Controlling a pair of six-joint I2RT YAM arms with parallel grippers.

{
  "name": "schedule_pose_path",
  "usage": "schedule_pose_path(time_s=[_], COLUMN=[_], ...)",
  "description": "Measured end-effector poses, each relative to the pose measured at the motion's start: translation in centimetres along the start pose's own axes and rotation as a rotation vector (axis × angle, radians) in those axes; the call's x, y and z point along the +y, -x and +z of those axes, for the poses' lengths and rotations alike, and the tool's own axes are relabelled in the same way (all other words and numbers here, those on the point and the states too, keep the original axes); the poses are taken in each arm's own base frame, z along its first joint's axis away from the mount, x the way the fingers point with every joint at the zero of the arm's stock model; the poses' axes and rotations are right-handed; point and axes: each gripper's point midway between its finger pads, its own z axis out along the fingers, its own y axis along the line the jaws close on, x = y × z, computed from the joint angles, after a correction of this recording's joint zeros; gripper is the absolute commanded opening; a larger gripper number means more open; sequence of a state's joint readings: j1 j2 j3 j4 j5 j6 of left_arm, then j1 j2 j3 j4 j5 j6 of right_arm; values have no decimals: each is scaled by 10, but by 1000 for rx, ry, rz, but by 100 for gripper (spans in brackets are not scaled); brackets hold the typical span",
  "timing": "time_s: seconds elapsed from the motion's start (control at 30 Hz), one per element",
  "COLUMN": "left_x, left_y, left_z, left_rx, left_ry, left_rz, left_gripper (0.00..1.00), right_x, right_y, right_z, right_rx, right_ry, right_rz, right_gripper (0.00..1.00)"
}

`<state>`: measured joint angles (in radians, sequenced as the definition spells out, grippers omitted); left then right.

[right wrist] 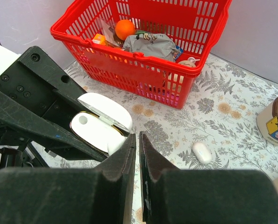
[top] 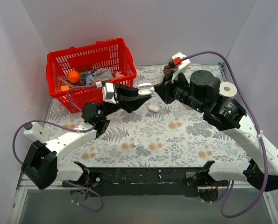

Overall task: Insert the wireless bluetooth earbuds into the charging case
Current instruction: Adjust the earbud with the charging case.

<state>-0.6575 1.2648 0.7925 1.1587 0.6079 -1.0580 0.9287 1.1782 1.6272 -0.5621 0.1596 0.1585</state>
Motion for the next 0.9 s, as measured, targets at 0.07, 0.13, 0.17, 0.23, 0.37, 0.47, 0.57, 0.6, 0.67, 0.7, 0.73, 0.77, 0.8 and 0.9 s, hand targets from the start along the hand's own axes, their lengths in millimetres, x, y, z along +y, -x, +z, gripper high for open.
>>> schedule_pose_path(time_s=[0.07,0.13,0.17,0.23,0.37,0.47,0.57,0.6,0.67,0.7,0.73,0.77,0.8,0.9], left_x=[1,1,1,3,5,8,12,13,14,15,16,16,16,14], left_y=[0,0,0,1,1,0,-3,-5,-9,-12,-13,-15,-15,-15], left_z=[0,1,1,2,2,2,2,2,1,1,1,1,1,1], left_rx=[3,3,3,3,4,4,10,15,26,32,36,39,40,39], left_ry=[1,2,3,8,19,31,49,52,55,57,58,58,55,46], left_rz=[3,7,9,14,22,24,22,19,11,6,3,1,0,-4], left_gripper=[0,0,0,0,0,0,0,0,0,0,0,0,0,0], right_x=[0,0,0,-1,-1,-1,2,3,7,9,10,11,12,12], right_y=[0,-1,-1,-1,0,0,1,1,1,1,1,1,1,1], right_z=[-1,-2,-2,-4,-6,-8,-9,-10,-10,-10,-10,-10,-10,-10], right_rx=[2,4,4,4,2,2,0,0,0,0,0,0,0,0], right_ry=[-1,1,1,1,1,3,14,23,40,48,55,61,63,66], right_rz=[1,3,4,5,5,9,15,17,21,23,23,23,23,23], right_gripper=[14,14,14,14,14,14,14,15,15,15,15,15,15,16])
